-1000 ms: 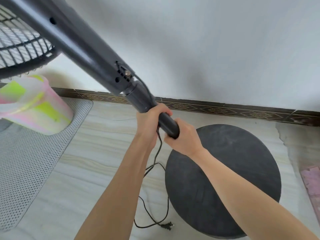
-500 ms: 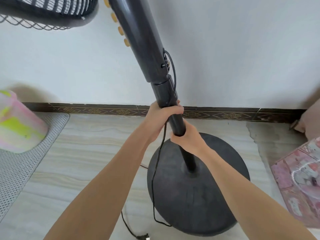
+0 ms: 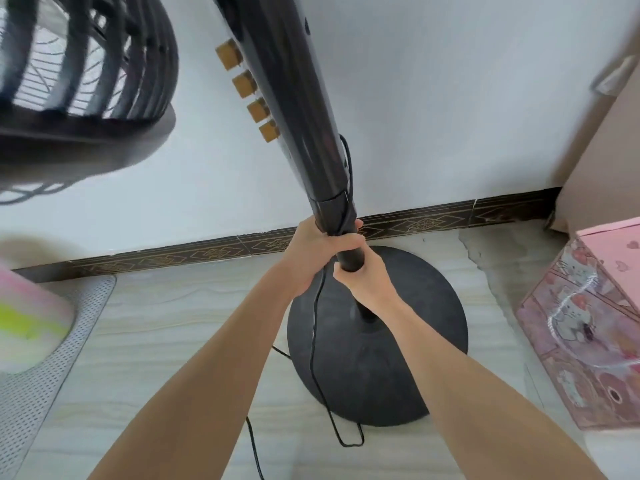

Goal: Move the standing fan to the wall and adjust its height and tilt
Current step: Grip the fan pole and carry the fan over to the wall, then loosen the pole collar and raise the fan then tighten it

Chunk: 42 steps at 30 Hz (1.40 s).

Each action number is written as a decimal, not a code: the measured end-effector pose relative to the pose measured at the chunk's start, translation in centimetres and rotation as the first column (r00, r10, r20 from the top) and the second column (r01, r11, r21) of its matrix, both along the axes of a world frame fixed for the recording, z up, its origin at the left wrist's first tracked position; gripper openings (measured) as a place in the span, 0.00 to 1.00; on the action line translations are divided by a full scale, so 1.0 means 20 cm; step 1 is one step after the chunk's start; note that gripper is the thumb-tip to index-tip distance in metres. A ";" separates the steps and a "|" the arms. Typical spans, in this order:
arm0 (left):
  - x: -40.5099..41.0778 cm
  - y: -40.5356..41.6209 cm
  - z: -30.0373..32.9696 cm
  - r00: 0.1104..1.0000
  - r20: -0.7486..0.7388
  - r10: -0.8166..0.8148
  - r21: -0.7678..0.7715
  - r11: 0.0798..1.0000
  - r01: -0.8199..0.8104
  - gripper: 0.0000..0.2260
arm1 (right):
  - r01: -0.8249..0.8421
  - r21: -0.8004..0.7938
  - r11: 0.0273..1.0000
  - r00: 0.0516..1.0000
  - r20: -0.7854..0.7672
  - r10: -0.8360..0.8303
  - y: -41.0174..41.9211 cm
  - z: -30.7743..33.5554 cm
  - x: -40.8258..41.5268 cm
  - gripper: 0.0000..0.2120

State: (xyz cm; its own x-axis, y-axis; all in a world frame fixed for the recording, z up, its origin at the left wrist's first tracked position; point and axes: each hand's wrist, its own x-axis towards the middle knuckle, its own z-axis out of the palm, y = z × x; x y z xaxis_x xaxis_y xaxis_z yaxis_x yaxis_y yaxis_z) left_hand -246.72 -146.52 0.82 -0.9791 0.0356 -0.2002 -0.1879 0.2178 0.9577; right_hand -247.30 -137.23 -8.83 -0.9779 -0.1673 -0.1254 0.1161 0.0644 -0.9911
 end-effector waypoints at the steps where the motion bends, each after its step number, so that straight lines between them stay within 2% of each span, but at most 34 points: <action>1: -0.01 0.02 0.00 1.000 0.002 0.004 -0.009 1.000 -0.004 0.10 | 0.013 -0.006 1.000 1.000 0.004 -0.013 0.01 -0.01 -0.01 0.15; 12: 0.01 -0.01 0.03 0.990 -0.010 0.139 0.041 0.990 -0.138 0.12 | 0.111 0.038 0.993 0.994 -0.019 -0.111 -0.09 -0.01 0.01 0.12; 17: 0.05 -0.06 0.04 0.976 -0.089 0.199 -0.082 0.975 -0.206 0.09 | 0.148 0.058 0.987 0.989 -0.011 -0.147 -0.12 0.01 0.06 0.10; 22: 0.09 -0.11 0.05 0.985 -0.113 0.127 -0.128 0.982 -0.141 0.12 | 0.270 0.019 0.963 0.960 0.068 -0.270 -0.20 -0.01 0.13 0.12; 26: 0.13 -0.16 0.06 0.990 -0.117 0.080 -0.128 0.987 -0.095 0.12 | 0.318 0.067 0.946 0.946 0.052 -0.321 -0.23 0.00 0.17 0.13; 28: 0.15 -0.21 0.06 0.991 -0.125 0.045 -0.105 0.993 -0.058 0.11 | 0.248 0.079 0.965 0.967 0.044 -0.252 -0.22 0.00 0.19 0.13; 31: 0.17 -0.27 0.09 0.992 -0.124 -0.029 -0.137 0.990 0.011 0.11 | 0.005 0.193 0.981 1.000 0.030 -0.011 -0.17 0.03 0.22 0.13; 37: 0.21 -0.41 0.08 0.988 -0.092 -0.121 -0.136 0.985 0.108 0.11 | -0.308 0.390 0.868 0.948 0.048 0.315 -0.12 0.13 0.25 0.18; 40: 0.23 -0.46 0.14 0.964 -0.022 -0.267 -0.160 0.952 0.260 0.13 | -0.355 0.413 0.839 0.926 0.033 0.376 -0.09 0.18 0.21 0.20; 42: 0.24 -0.51 0.19 0.904 0.048 -0.426 -0.143 0.892 0.428 0.17 | -0.374 0.405 0.834 0.908 -0.024 0.419 -0.07 0.24 0.18 0.21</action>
